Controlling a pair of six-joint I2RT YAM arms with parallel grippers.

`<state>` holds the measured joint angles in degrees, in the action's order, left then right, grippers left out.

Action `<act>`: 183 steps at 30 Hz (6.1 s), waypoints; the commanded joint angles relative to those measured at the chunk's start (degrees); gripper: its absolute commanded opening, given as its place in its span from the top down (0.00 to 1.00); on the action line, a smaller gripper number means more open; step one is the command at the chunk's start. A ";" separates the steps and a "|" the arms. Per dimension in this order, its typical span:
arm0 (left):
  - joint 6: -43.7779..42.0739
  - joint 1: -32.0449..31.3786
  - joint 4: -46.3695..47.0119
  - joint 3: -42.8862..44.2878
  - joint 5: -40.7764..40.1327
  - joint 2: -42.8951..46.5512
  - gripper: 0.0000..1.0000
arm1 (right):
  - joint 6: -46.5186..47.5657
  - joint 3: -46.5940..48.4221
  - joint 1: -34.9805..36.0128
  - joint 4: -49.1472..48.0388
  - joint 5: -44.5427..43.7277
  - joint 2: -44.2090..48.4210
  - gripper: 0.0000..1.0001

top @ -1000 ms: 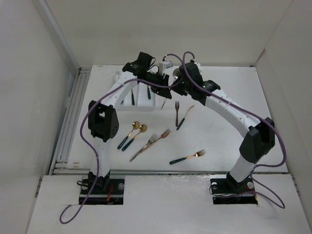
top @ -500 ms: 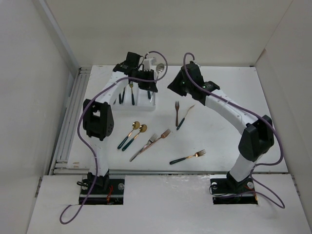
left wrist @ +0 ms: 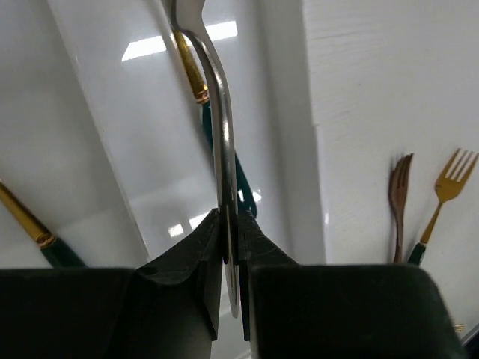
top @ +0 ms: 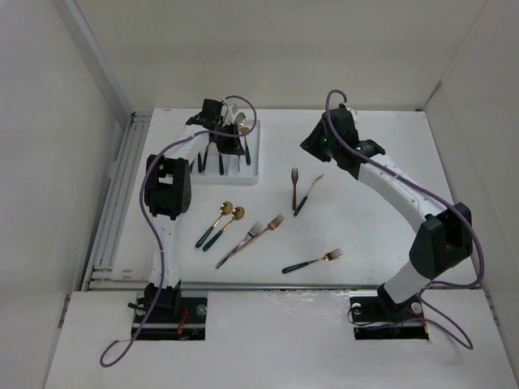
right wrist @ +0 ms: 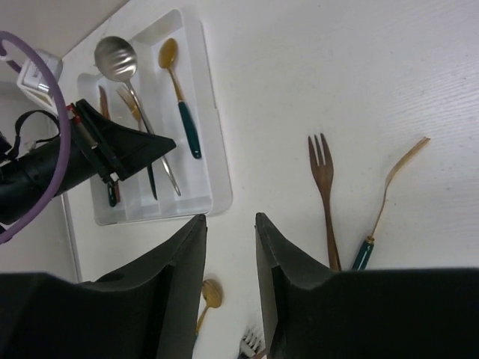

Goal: Sort the eating utensils into containers

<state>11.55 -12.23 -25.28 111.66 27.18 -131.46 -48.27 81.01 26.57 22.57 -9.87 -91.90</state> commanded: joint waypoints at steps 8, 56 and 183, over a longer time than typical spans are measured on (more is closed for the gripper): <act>-1.43 0.19 1.81 2.69 -0.63 -2.14 0.94 | 2.39 -2.25 -2.31 10.91 -4.19 -1.79 0.45; -10.50 -2.62 -9.62 5.24 -7.05 13.69 0.49 | 8.36 1.16 -0.47 11.89 0.20 -26.22 0.75; -12.08 5.28 -10.14 0.67 -15.11 16.75 0.41 | -22.45 -16.93 13.67 29.82 -8.59 19.91 0.30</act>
<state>-1.65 -8.16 -35.42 112.07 16.08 -122.76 -59.61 65.63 37.47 46.94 -17.21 -75.26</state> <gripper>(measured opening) 0.582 0.714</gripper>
